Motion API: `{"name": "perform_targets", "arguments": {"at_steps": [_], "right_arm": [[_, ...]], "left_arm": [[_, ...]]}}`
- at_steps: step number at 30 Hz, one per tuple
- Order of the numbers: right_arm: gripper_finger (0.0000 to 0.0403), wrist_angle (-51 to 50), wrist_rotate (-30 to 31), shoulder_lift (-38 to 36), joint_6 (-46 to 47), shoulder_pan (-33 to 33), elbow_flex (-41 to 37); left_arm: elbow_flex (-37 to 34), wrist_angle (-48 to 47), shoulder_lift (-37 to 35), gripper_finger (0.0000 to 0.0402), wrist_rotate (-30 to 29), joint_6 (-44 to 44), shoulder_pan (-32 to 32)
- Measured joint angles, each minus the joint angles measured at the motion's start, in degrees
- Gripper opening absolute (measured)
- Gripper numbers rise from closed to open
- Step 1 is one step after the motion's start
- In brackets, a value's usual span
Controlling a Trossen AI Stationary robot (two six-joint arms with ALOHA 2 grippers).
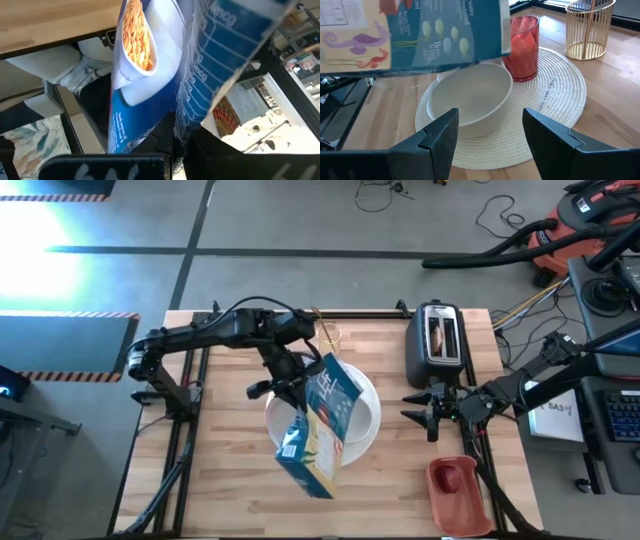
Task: Arrange a breakfast setting
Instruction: Pour the cereal from the cereal box into the white bowl
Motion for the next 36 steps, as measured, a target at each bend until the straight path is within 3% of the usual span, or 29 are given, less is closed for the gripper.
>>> {"name": "perform_targets", "arguments": {"at_steps": [8,16,25,36], "right_arm": [[0.0210,0.0,0.0,0.0,0.0,0.0,0.0],[0.0210,0.0,0.0,0.0,0.0,0.0,0.0],[0.0210,0.0,0.0,0.0,0.0,0.0,0.0],[0.0210,0.0,0.0,0.0,0.0,0.0,0.0]], "left_arm": [[1.1,-0.5,0.3,0.0000,-2.2,3.0,-2.5],[1.9,-6.9,-0.2,0.0000,-9.4,19.0,-8.8],[7.0,-16.0,-0.4,0.0000,-33.0,37.1,-19.2],[6.7,-16.4,-0.4,0.0000,-65.0,44.0,-35.0]]}}
